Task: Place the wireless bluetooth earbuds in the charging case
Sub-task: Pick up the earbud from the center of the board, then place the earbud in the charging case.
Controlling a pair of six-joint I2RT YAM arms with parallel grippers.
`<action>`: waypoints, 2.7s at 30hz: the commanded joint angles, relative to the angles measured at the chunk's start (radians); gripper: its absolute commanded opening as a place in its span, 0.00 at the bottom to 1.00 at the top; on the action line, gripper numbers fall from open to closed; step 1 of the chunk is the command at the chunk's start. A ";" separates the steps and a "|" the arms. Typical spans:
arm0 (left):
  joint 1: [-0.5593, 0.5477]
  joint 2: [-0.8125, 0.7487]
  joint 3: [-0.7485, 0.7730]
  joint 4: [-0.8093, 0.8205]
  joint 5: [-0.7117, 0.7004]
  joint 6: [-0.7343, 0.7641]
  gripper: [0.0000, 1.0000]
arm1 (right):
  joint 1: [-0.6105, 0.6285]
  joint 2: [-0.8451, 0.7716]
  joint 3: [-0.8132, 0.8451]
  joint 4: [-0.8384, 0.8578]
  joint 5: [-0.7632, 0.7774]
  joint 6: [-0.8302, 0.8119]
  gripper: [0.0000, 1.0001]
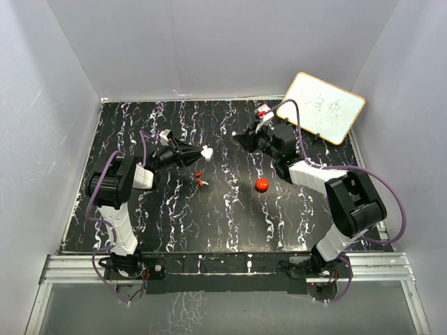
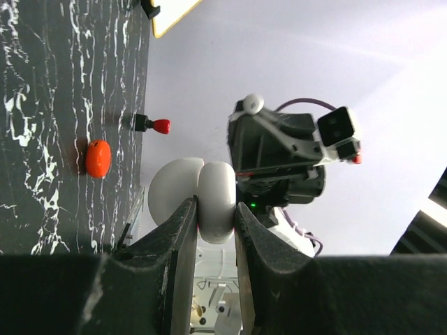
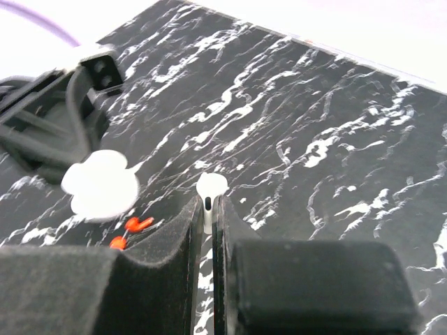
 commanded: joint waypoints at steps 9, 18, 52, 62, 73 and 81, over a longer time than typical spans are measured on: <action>-0.014 -0.114 0.044 0.067 0.062 -0.014 0.00 | -0.017 0.090 -0.216 0.872 -0.377 0.212 0.04; -0.066 -0.123 0.045 0.082 0.051 -0.028 0.00 | -0.015 0.224 -0.198 1.143 -0.398 0.323 0.02; -0.105 -0.119 0.061 0.030 0.064 0.016 0.00 | 0.020 0.253 -0.132 1.241 -0.418 0.332 0.00; -0.107 -0.119 0.060 0.036 0.060 0.013 0.00 | 0.035 0.267 -0.120 1.242 -0.411 0.321 0.00; -0.106 -0.116 0.062 0.066 0.055 -0.009 0.00 | 0.041 0.272 -0.136 1.242 -0.401 0.299 0.00; -0.107 -0.122 0.057 0.068 0.057 -0.011 0.00 | 0.042 0.285 -0.132 1.242 -0.392 0.294 0.00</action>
